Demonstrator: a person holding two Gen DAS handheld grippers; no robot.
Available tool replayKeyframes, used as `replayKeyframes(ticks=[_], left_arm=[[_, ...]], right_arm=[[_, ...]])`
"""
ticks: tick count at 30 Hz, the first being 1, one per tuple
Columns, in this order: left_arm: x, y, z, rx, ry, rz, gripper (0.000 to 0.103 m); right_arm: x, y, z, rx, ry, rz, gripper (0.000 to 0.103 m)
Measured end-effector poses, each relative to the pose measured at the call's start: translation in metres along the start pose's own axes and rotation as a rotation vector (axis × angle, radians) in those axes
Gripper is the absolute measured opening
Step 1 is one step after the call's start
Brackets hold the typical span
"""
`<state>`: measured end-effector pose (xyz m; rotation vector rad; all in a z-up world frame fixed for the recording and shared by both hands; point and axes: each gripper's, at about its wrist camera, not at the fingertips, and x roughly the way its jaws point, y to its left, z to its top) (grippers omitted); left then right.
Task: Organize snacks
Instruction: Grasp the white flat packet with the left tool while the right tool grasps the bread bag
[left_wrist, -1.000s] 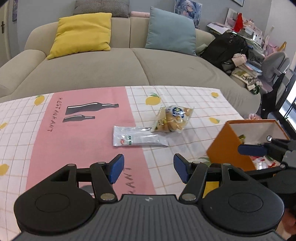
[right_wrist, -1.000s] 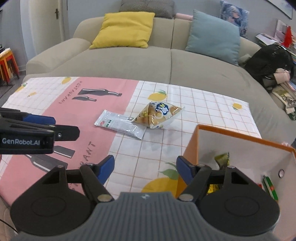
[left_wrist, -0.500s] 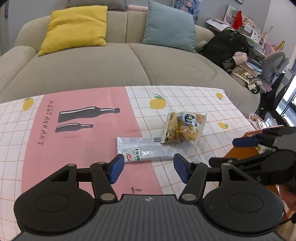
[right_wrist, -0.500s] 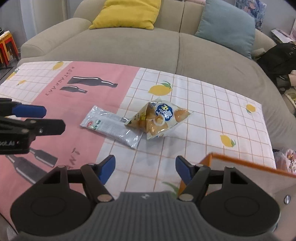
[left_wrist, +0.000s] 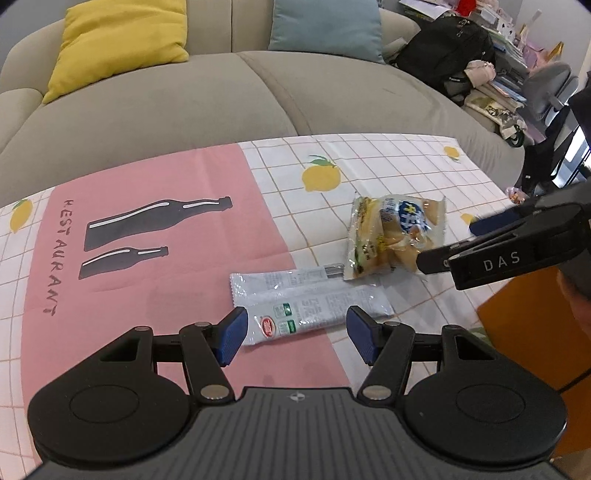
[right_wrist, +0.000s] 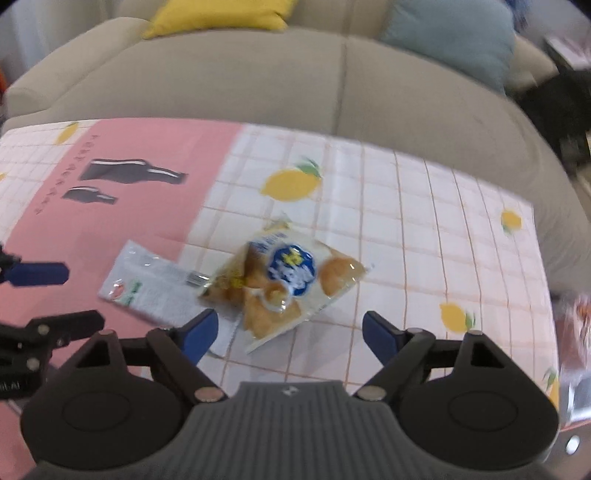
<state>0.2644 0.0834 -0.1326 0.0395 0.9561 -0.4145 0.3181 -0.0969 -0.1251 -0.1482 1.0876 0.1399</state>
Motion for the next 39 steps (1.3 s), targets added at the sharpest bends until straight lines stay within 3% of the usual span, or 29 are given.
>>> replayKeyframes(ticks=[2, 4, 6, 10, 12, 13, 20, 26, 33, 35, 39], left_arm=[[0.007, 0.001, 0.003, 0.01, 0.004, -0.018, 0.072], [0.013, 0.0, 0.006, 0.044, 0.014, -0.028, 0.072], [0.018, -0.002, 0.01, 0.084, 0.024, -0.026, 0.072], [0.028, -0.008, 0.018, 0.148, 0.03, -0.037, 0.072], [0.033, -0.009, 0.022, 0.15, 0.025, -0.035, 0.072], [0.036, -0.009, 0.024, 0.15, 0.027, -0.039, 0.072], [0.05, -0.01, 0.027, 0.173, 0.039, -0.053, 0.072], [0.061, -0.008, 0.032, 0.174, 0.047, -0.069, 0.072], [0.067, -0.005, 0.026, 0.139, 0.098, -0.063, 0.041], [0.064, -0.003, 0.025, 0.132, 0.123, -0.061, 0.028], [0.053, -0.001, 0.015, 0.087, 0.193, -0.034, 0.019]], right_arm=[[0.009, -0.006, 0.001, 0.065, 0.04, 0.034, 0.068], [0.014, -0.009, 0.0, 0.101, 0.052, 0.06, 0.068], [0.012, -0.009, 0.002, 0.091, 0.041, 0.034, 0.07], [-0.001, -0.002, 0.011, -0.016, -0.064, -0.015, 0.069], [-0.003, 0.0, 0.017, -0.056, -0.119, -0.019, 0.064], [-0.003, 0.0, 0.021, -0.057, -0.127, -0.009, 0.054], [0.026, -0.012, 0.036, 0.059, -0.073, 0.073, 0.034], [0.032, -0.007, 0.029, 0.02, -0.051, 0.05, 0.033], [0.034, 0.002, 0.023, -0.028, -0.018, 0.037, 0.032], [0.032, 0.001, 0.02, -0.016, -0.01, 0.054, 0.028], [0.023, 0.004, 0.008, 0.011, -0.003, 0.098, 0.021]])
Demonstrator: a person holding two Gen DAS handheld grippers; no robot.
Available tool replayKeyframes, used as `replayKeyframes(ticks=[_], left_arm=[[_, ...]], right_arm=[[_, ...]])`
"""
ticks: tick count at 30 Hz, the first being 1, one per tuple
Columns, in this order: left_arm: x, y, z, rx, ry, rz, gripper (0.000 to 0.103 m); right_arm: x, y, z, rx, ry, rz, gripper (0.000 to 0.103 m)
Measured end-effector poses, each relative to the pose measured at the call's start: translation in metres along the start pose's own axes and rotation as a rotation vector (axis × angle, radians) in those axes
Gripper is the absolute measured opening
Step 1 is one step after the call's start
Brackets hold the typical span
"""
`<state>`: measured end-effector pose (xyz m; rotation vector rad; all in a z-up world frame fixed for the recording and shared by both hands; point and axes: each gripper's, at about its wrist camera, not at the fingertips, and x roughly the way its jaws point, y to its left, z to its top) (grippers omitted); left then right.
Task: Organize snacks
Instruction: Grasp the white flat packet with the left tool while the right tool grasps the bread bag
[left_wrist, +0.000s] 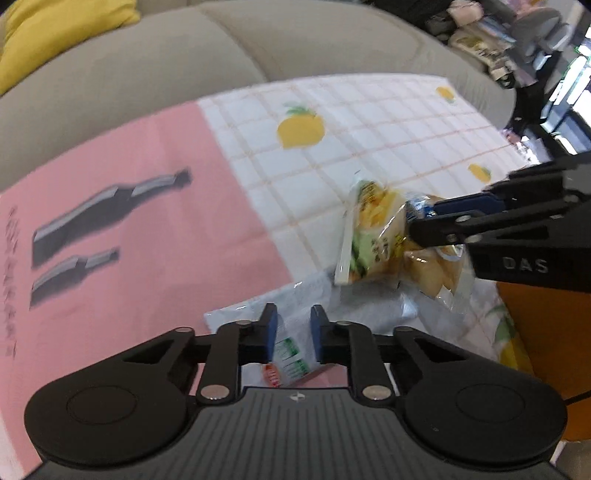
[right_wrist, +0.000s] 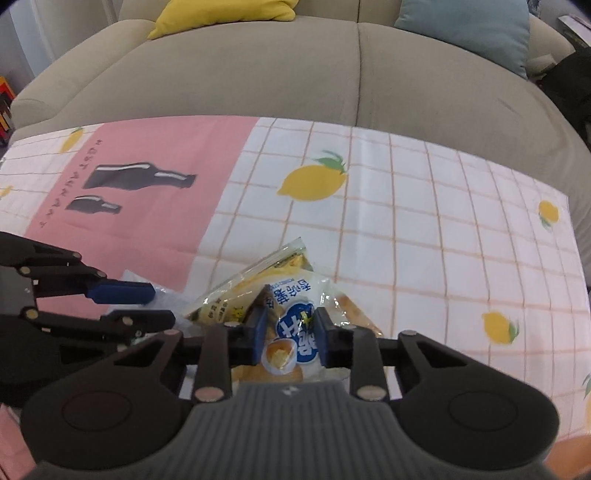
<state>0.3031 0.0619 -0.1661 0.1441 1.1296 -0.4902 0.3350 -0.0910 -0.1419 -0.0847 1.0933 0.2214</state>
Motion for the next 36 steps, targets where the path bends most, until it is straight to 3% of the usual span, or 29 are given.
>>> replayKeyframes(ticks=[7, 11, 12, 14, 17, 21, 23, 29, 32, 36], left_arm=[[-0.017, -0.004, -0.038, -0.071, 0.058, -0.047, 0.019], [-0.029, -0.013, -0.047, 0.019, -0.007, -0.045, 0.022], [-0.031, -0.016, -0.048, 0.057, -0.026, -0.029, 0.027], [-0.035, -0.022, -0.046, 0.14, -0.053, 0.002, 0.058], [-0.039, -0.03, -0.043, 0.257, -0.085, 0.013, 0.076], [-0.029, -0.036, -0.031, 0.385, -0.051, 0.046, 0.08], [-0.021, -0.038, -0.027, 0.428, -0.03, 0.053, 0.082], [0.001, -0.042, -0.027, 0.501, 0.013, 0.036, 0.082], [0.008, -0.042, -0.027, 0.499, 0.004, 0.038, 0.085], [0.011, -0.037, -0.024, 0.447, -0.012, 0.01, 0.086]], right_arm=[[-0.02, 0.019, -0.033, 0.012, -0.012, 0.055, 0.018], [-0.028, 0.021, -0.052, 0.052, 0.003, 0.076, 0.018], [-0.03, 0.022, -0.057, 0.042, -0.006, 0.069, 0.019], [-0.034, 0.024, -0.064, 0.012, -0.032, 0.041, 0.023], [-0.04, 0.023, -0.066, -0.013, -0.052, 0.067, 0.042], [-0.045, 0.035, -0.057, -0.171, -0.083, 0.028, 0.059], [-0.043, 0.038, -0.051, -0.254, -0.086, 0.013, 0.072], [-0.028, 0.033, -0.033, -0.363, -0.04, 0.008, 0.075], [-0.018, 0.029, -0.028, -0.366, 0.008, 0.032, 0.087], [-0.004, 0.033, -0.025, -0.381, 0.075, 0.051, 0.089]])
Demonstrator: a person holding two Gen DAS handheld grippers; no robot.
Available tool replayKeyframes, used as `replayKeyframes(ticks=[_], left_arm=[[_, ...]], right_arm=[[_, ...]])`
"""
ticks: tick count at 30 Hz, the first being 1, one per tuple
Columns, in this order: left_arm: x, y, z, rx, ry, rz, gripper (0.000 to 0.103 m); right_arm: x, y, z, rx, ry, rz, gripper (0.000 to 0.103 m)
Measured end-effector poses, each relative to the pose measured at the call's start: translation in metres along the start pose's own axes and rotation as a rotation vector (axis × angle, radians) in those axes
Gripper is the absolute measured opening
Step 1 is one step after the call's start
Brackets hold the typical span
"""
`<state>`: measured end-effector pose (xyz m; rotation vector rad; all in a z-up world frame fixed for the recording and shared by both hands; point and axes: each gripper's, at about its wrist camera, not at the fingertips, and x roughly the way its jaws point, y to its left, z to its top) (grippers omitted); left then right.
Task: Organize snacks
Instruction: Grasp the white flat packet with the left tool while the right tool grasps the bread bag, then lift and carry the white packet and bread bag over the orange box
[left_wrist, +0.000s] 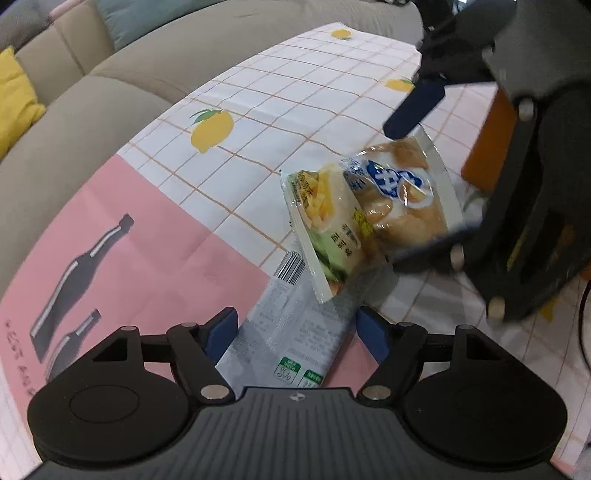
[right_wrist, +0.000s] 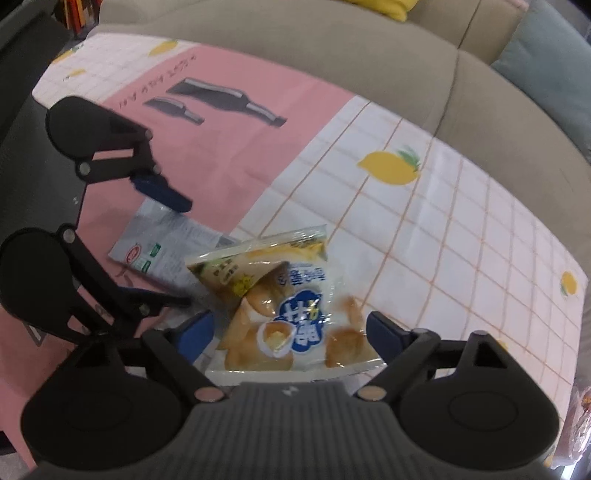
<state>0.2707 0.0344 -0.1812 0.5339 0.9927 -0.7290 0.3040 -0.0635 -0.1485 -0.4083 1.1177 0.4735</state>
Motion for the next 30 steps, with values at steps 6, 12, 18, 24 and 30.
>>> replayKeyframes(ticks=[6, 12, 18, 24, 30], left_arm=[[-0.002, 0.011, -0.005, -0.16, 0.014, -0.021, 0.076], [-0.014, 0.005, -0.016, -0.312, 0.054, 0.058, 0.072], [-0.028, -0.007, -0.039, -0.502, 0.113, 0.139, 0.071], [-0.047, -0.021, -0.068, -0.71, 0.163, 0.199, 0.071], [-0.058, -0.032, -0.079, -0.671, 0.12, 0.2, 0.076]], right_arm=[[0.021, 0.001, 0.004, 0.018, 0.123, -0.019, 0.077], [0.016, -0.002, -0.006, 0.135, 0.125, 0.007, 0.055], [0.001, 0.014, -0.023, 0.213, 0.077, 0.018, 0.048], [-0.019, 0.042, -0.05, 0.247, 0.061, 0.017, 0.048], [-0.034, 0.063, -0.076, 0.304, 0.012, 0.038, 0.05]])
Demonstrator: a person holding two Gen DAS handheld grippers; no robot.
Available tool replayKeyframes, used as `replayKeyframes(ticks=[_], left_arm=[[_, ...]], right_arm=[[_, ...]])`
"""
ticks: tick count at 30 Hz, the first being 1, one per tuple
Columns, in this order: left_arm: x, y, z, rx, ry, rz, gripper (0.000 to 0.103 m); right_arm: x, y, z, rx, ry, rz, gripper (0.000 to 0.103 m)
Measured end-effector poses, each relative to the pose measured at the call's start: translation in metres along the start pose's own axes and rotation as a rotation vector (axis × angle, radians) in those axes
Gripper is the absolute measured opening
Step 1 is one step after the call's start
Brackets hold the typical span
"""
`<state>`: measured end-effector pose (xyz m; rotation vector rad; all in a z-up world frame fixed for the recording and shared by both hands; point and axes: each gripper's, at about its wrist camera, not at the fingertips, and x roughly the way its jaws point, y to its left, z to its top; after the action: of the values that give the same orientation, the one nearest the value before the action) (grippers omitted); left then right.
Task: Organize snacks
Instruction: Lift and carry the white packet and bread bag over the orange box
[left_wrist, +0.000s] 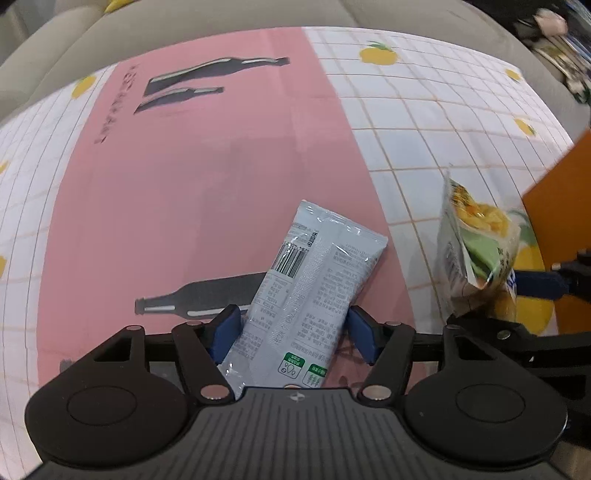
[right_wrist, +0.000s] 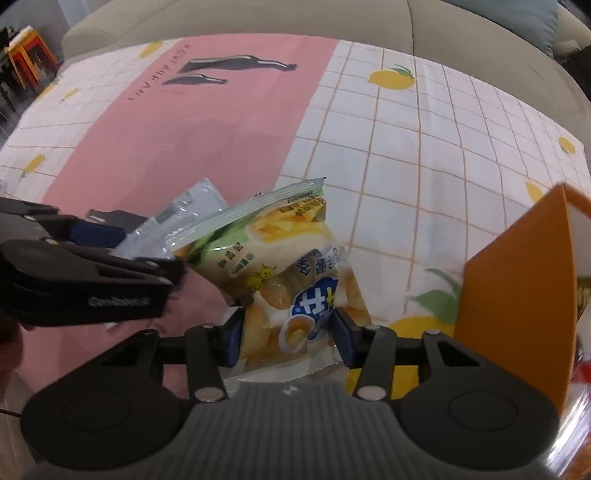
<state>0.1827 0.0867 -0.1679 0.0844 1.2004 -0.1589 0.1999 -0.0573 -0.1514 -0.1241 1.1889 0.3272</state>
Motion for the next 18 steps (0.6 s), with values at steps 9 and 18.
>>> replayKeyframes(ticks=[9, 18], left_arm=[[-0.005, 0.004, -0.007, 0.194, -0.115, -0.065, 0.083], [-0.003, 0.01, -0.006, 0.266, -0.163, -0.148, 0.087]], right_arm=[[-0.015, 0.009, -0.002, -0.18, -0.111, 0.022, 0.077], [-0.009, 0.018, 0.018, -0.418, -0.16, 0.056, 0.091]])
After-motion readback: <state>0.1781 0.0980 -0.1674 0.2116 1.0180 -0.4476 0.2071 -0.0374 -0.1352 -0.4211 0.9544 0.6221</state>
